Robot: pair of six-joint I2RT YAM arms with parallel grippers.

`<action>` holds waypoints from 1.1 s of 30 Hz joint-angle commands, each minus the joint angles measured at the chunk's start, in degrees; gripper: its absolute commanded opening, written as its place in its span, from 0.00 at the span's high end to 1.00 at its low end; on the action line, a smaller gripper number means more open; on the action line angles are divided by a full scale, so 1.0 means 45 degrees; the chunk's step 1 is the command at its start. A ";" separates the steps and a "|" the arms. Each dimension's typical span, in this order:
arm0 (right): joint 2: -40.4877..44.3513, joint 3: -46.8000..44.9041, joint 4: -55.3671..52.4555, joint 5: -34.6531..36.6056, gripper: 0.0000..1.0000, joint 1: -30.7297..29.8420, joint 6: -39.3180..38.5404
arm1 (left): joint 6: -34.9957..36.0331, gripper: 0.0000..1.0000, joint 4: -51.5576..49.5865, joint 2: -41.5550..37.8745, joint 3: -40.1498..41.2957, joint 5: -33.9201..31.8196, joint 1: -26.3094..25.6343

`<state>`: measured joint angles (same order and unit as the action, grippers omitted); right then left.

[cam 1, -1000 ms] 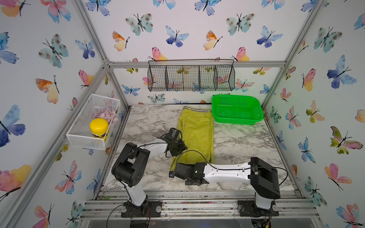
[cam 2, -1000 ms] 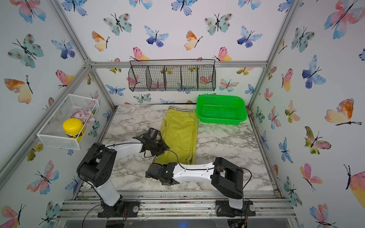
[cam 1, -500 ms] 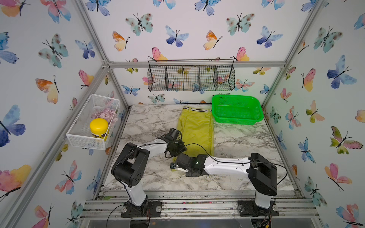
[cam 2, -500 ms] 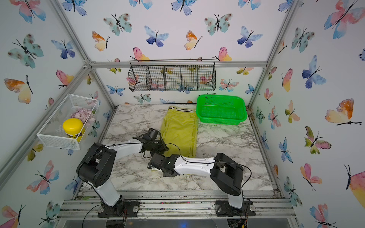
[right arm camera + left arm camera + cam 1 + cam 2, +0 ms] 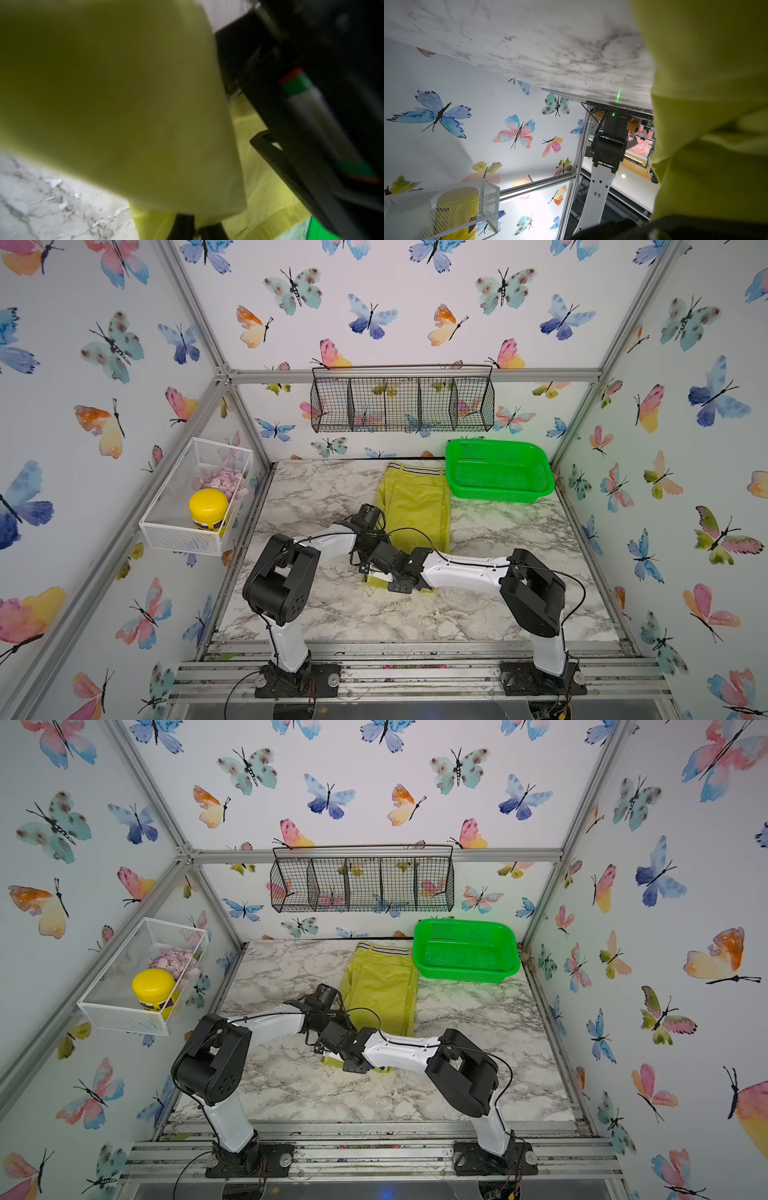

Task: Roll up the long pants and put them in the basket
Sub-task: Roll the long pant at the center of the board.

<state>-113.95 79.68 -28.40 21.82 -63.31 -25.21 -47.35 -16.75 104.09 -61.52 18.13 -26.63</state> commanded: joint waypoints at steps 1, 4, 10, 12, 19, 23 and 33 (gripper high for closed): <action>-0.0423 0.0067 0.0296 -0.0309 0.94 0.0342 -0.0094 | -0.0139 0.57 -0.0045 0.0234 0.0734 0.0673 0.0663; -0.0556 -0.0016 0.0404 -0.0609 0.93 0.0521 -0.0042 | -0.0438 0.57 0.0401 -0.0883 0.0792 0.1005 0.1580; -0.0758 -0.0050 0.0703 -0.1591 0.69 0.0898 0.0131 | -0.0748 0.52 0.0329 -0.3827 0.1164 0.1348 0.3381; -0.0798 -0.0087 0.0896 -0.2009 0.51 0.1035 0.0184 | -0.0850 0.52 0.0262 -0.4633 0.1490 0.1727 0.3476; -0.0184 -0.0890 0.1767 -0.4578 0.42 0.1275 0.0288 | -0.1731 0.53 0.0825 -0.6212 0.3246 0.2675 0.3717; 0.0104 -0.1287 0.1878 -0.6165 0.39 0.1409 0.0634 | -0.2094 0.53 0.0898 -0.7183 0.4035 0.2692 0.3780; -0.0346 -0.1545 0.1614 -0.7088 0.37 0.1821 0.0969 | -0.3380 0.62 0.0976 -0.9097 0.5706 0.2948 0.2616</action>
<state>-113.71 74.43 -19.03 -4.78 -55.02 -22.06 -60.16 -12.51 65.32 -36.36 29.19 -12.93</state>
